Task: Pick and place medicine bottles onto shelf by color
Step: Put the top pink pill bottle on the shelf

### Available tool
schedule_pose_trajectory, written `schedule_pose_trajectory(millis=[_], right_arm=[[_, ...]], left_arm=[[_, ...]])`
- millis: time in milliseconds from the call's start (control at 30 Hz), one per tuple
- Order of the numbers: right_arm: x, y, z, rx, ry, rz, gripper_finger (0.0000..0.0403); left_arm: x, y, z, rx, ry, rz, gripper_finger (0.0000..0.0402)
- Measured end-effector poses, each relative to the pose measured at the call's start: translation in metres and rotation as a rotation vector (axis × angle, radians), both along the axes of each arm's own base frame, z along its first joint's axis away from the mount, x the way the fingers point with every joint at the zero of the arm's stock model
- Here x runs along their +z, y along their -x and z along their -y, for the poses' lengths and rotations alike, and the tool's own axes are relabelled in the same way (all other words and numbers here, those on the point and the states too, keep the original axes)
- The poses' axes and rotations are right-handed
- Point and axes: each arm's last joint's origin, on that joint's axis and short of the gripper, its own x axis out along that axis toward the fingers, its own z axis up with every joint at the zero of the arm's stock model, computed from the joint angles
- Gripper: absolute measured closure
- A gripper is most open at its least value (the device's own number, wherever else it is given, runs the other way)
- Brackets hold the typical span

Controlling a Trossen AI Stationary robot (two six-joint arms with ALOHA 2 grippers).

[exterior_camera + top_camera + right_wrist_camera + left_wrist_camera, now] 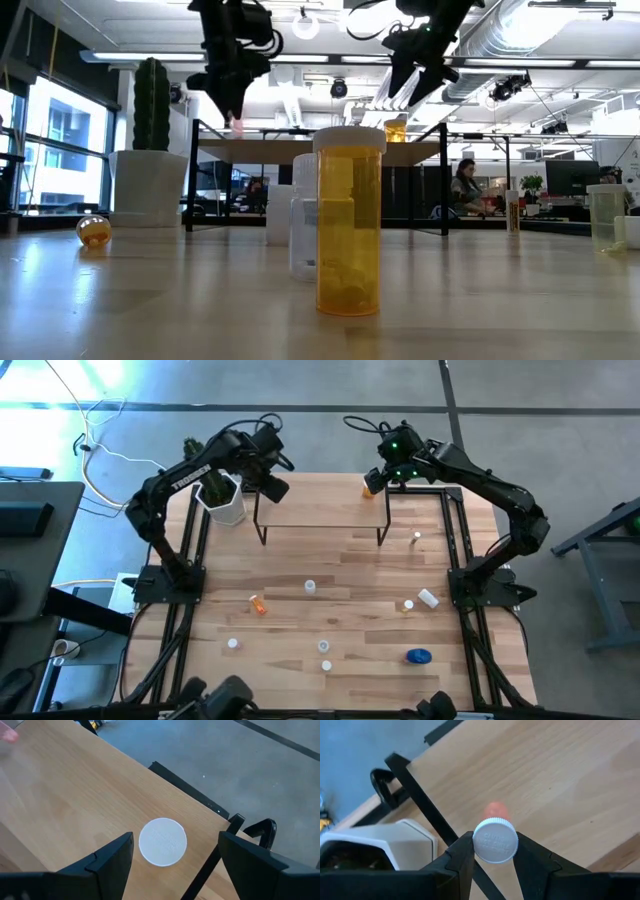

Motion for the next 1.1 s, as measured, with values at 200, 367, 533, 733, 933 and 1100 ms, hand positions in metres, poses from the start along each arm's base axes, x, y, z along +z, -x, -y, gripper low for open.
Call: schedule_pose_trajectory(millis=[200, 367, 533, 733, 933, 1100], right_arm=[[0.000, 0.000, 0.000, 0.004, 0.002, -0.002, 0.0121], [0.000, 0.000, 0.000, 0.009, 0.005, -0.005, 0.0121], [0.000, 0.000, 0.000, 0.009, 0.006, -0.006, 0.0121], [0.000, 0.000, 0.000, 0.022, 0.014, -0.012, 0.0121], [0.000, 0.000, 0.000, 0.022, 0.014, -0.012, 0.0121], [0.000, 0.000, 0.000, 0.022, 0.014, -0.012, 0.0121]], left_arm=[[-0.002, 0.002, 0.002, 0.048, 0.034, -0.017, 0.0291], [-0.002, 0.002, 0.003, 0.049, 0.039, -0.022, 0.0291], [-0.004, -0.002, 0.008, 0.036, 0.053, -0.034, 0.0291], [-0.004, -0.005, 0.011, 0.021, 0.050, -0.034, 0.0291], [-0.005, -0.010, 0.016, 0.001, 0.054, -0.036, 0.0291], [-0.006, -0.014, 0.018, -0.028, 0.056, -0.043, 0.0291]])
